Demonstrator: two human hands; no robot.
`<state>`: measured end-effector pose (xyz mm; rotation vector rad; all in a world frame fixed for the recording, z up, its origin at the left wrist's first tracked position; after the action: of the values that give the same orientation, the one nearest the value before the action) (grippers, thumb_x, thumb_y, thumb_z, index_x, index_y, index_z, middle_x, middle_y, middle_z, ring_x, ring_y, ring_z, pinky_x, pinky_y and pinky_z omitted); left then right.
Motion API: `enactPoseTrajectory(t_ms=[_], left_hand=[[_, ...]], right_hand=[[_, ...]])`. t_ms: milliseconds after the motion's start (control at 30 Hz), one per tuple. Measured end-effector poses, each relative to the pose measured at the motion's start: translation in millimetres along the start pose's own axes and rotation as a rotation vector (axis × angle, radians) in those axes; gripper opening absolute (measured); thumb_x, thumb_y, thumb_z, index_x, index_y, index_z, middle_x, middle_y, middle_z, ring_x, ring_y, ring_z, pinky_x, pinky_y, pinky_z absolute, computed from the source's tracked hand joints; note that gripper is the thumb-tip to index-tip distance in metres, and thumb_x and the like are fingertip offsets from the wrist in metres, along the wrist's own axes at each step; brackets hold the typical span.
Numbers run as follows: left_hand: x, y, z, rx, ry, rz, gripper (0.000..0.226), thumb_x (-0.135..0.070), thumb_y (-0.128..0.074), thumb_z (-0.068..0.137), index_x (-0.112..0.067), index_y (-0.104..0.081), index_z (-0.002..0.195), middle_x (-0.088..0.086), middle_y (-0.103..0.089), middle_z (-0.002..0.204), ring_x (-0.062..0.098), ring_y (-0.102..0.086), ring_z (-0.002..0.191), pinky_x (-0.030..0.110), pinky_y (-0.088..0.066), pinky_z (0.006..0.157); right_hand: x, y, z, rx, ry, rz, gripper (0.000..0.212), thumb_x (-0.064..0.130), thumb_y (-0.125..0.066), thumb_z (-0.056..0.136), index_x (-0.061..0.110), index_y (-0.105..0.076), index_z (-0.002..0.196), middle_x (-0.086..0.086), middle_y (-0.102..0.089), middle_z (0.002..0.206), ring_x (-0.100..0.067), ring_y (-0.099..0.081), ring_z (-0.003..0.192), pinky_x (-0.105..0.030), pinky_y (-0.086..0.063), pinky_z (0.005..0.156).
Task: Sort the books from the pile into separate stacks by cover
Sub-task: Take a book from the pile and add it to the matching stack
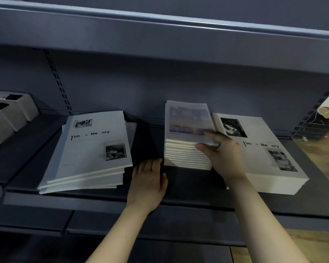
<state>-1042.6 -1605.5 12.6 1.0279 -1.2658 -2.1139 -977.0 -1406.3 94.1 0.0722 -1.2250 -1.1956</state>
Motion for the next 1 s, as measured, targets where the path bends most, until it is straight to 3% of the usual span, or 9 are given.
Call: enactPoseTrajectory(t_ms=[200, 367, 500, 667, 833, 1000], left_hand=[[-1, 6, -3, 0.03, -0.012, -0.132, 0.042, -0.027, -0.044, 0.096, -0.019, -0.042, 0.138, 0.004, -0.049, 0.133, 0.022, -0.042, 0.122, 0.028, -0.03, 0.103], [-4, 16, -8, 0.041, -0.047, -0.312, 0.035, -0.023, -0.045, 0.098, -0.022, -0.047, 0.133, 0.0, -0.05, 0.129, 0.014, -0.046, 0.115, 0.017, -0.033, 0.089], [-6, 33, -15, -0.073, -0.074, -0.408, 0.029, -0.015, -0.053, 0.093, -0.019, -0.059, 0.122, 0.0, -0.061, 0.116, 0.012, -0.059, 0.098, 0.021, -0.046, 0.081], [9, 72, -14, -0.275, -0.07, -0.3, 0.025, -0.016, -0.055, 0.088, -0.014, -0.064, 0.111, 0.006, -0.066, 0.102, 0.022, -0.063, 0.087, 0.032, -0.052, 0.073], [64, 99, -15, -0.284, 0.19, 0.054, 0.023, -0.021, -0.056, 0.086, -0.01, -0.065, 0.104, 0.014, -0.065, 0.101, 0.038, -0.057, 0.094, 0.043, -0.046, 0.077], [112, 117, -24, -0.109, 0.638, 0.228, 0.055, -0.044, -0.048, 0.091, -0.005, -0.048, 0.13, 0.021, -0.047, 0.132, 0.042, -0.041, 0.119, 0.051, -0.036, 0.092]], right_hand=[[1, 0, -11, -0.055, 0.07, -0.108, 0.044, 0.023, -0.077, 0.076, 0.015, -0.064, 0.117, -0.012, -0.055, 0.122, -0.015, -0.049, 0.111, -0.008, -0.027, 0.091], [1, 12, -36, -0.124, 0.047, -0.065, 0.032, 0.009, -0.07, 0.078, 0.016, -0.061, 0.109, -0.008, -0.054, 0.099, -0.001, -0.046, 0.072, -0.012, -0.036, 0.074], [7, 5, -56, -0.009, 0.085, -0.024, 0.018, 0.011, -0.067, 0.081, 0.02, -0.06, 0.095, 0.005, -0.062, 0.08, -0.007, -0.059, 0.072, -0.016, -0.045, 0.067], [1, -21, -74, 0.104, 0.149, -0.082, 0.006, 0.012, -0.069, 0.08, 0.017, -0.068, 0.084, 0.005, -0.064, 0.085, -0.013, -0.059, 0.085, -0.027, -0.048, 0.074], [-9, -42, -84, 0.171, 0.156, -0.139, 0.007, 0.015, -0.067, 0.081, 0.021, -0.069, 0.085, 0.008, -0.061, 0.088, -0.014, -0.056, 0.09, -0.023, -0.044, 0.074], [-11, -49, -85, 0.154, 0.139, -0.204, 0.01, 0.013, -0.069, 0.079, 0.02, -0.07, 0.086, 0.006, -0.059, 0.09, -0.018, -0.053, 0.094, -0.023, -0.036, 0.077]])
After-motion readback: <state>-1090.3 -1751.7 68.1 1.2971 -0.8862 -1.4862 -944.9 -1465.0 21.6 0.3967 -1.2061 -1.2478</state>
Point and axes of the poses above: each hand's wrist, its own z-axis towards the middle knuckle, its own y-axis out of the back of the hand, x = y × z, the point moved 4 cm from there along z, towards the middle knuckle
